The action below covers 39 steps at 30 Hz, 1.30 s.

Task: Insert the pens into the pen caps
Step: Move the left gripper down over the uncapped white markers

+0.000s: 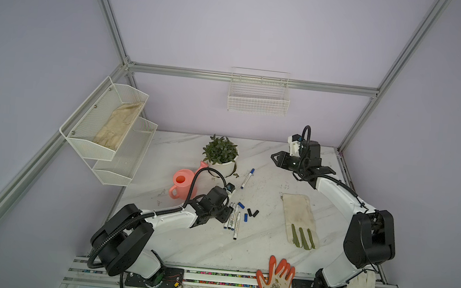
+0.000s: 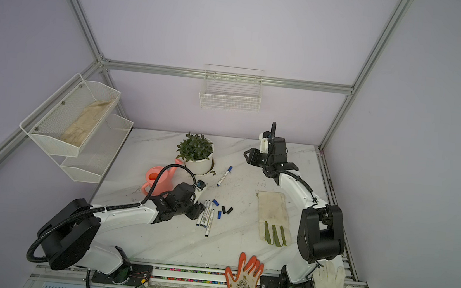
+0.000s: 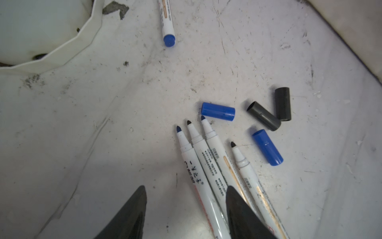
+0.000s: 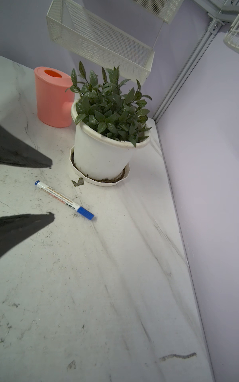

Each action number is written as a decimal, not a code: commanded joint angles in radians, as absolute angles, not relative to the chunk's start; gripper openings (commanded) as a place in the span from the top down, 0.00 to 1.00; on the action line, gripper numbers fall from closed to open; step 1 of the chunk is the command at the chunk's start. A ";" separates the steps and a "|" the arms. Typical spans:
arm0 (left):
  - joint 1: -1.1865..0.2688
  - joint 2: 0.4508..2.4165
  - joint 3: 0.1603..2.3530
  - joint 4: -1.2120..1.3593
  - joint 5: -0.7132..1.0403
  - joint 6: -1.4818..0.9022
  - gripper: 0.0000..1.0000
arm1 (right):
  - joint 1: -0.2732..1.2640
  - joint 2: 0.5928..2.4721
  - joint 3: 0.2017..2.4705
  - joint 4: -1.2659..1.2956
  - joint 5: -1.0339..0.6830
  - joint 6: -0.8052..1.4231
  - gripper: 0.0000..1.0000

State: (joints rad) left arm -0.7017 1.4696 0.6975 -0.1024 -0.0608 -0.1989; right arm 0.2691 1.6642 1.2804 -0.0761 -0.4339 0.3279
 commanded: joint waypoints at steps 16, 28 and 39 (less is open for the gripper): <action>-0.716 1.493 0.695 -0.221 -0.098 -0.242 0.42 | 0.267 1.656 1.270 -0.085 -0.433 0.309 0.60; -0.716 1.476 0.690 -0.219 -0.055 -0.232 0.42 | 0.267 1.655 1.260 -0.082 -0.431 0.308 0.61; -0.717 1.488 0.713 -0.213 -0.003 -0.183 0.42 | 0.268 1.654 1.260 -0.087 -0.425 0.305 0.60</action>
